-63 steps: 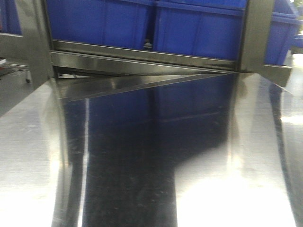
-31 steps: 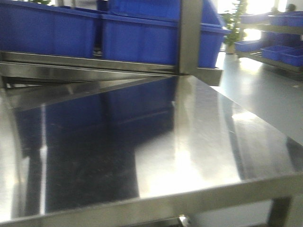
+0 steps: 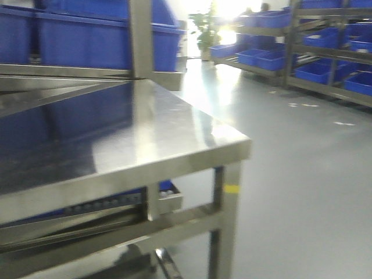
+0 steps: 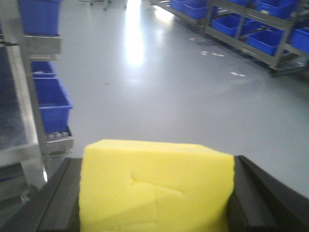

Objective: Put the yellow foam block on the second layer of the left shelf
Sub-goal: 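Drive the base away from the table holding the cube in the right gripper, then drive across the floor toward the shelf rack of blue bins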

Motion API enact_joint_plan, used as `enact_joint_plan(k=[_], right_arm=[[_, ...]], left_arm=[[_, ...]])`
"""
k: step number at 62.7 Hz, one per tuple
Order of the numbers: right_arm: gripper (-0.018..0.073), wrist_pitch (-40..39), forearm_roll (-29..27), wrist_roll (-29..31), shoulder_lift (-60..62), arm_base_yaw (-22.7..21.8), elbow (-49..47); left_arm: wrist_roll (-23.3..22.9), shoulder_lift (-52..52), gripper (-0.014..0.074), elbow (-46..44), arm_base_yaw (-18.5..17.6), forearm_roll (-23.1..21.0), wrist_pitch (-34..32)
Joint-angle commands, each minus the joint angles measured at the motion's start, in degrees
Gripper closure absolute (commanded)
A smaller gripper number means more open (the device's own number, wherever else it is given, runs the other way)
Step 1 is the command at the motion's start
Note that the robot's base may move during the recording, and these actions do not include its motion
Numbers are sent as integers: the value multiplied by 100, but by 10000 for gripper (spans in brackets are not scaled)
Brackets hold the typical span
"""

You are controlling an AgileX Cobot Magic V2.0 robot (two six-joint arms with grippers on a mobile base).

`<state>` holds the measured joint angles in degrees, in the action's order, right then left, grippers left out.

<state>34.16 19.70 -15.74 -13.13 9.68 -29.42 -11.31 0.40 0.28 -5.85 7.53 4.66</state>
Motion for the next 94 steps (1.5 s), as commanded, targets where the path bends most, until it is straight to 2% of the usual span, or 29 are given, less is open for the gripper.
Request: enact_joint_plan(k=[1, 94], right_arm=[[273, -455, 171, 13, -103, -36, -163], [273, -421, 171, 13, -103, -36, -163]], left_arm=[[-22, -17, 460, 148, -7, -42, -516], [-22, -17, 460, 148, -7, -42, -516]])
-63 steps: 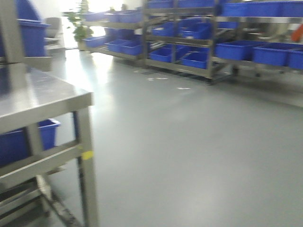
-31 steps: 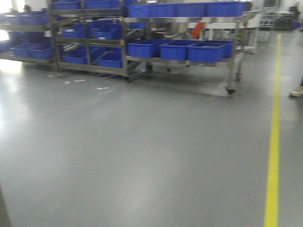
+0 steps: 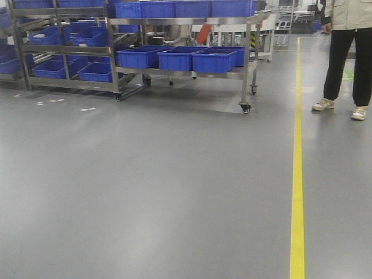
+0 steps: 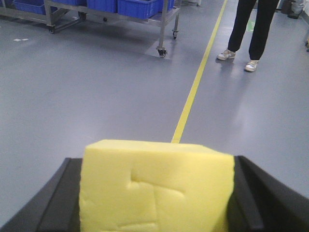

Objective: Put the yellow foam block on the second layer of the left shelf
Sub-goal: 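Drive across the floor toward the shelf rack of blue bins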

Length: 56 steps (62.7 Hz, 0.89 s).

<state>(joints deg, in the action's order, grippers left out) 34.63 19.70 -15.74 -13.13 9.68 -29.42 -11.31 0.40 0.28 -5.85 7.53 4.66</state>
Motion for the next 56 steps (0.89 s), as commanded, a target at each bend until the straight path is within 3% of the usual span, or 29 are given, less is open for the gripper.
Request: enact_joint_plan(k=[1, 56], right_arm=[[273, -468, 171, 13, -103, -36, -163], [273, -470, 171, 13, -103, -36, -163]], left_arm=[[-22, -17, 460, 148, -7, -42, -516], [-22, -17, 460, 148, -7, -42, -516]])
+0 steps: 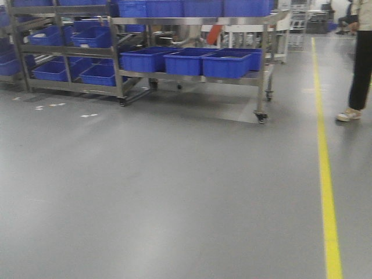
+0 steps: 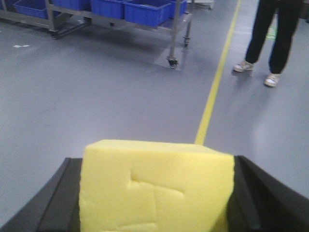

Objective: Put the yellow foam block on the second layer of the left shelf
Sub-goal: 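Drive across the floor toward the shelf rack of blue bins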

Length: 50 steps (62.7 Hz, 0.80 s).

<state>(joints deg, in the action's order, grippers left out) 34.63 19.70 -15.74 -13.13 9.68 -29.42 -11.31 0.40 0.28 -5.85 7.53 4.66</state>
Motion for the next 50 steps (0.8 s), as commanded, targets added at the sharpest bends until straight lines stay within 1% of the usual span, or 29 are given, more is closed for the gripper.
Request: enact_joint_plan(k=[1, 50], right_arm=[[273, -470, 171, 13, -103, -36, -163], [273, -468, 171, 13, -103, -36, -163]], left_arm=[[-22, -17, 460, 148, -7, -42, -516], [-22, -17, 460, 148, -7, -42, -506]])
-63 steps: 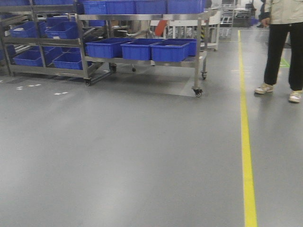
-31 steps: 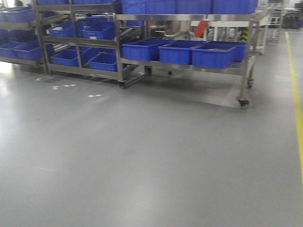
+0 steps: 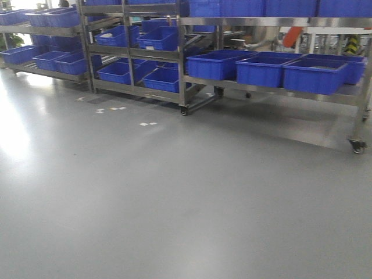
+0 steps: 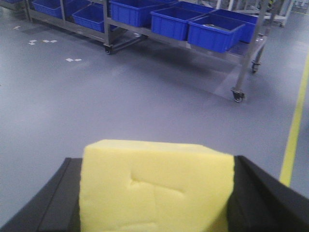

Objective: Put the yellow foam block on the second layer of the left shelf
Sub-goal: 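Drive across the floor toward the shelf rack of blue bins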

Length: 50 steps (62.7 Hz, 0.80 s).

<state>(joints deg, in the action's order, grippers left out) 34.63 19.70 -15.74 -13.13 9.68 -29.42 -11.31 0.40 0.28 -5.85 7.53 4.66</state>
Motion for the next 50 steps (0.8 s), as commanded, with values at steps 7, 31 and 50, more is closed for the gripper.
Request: enact_joint_plan(k=[7, 31, 50], right_arm=[[273, -462, 171, 13, -103, -36, -163], [273, -462, 171, 13, -103, -36, -163], [273, -462, 171, 13, -103, -36, -163]], left_arm=[[-22, -17, 460, 148, -7, -42, -506], [-22, -17, 460, 148, -7, -42, -506], [-22, -17, 460, 148, -7, -42, -506]])
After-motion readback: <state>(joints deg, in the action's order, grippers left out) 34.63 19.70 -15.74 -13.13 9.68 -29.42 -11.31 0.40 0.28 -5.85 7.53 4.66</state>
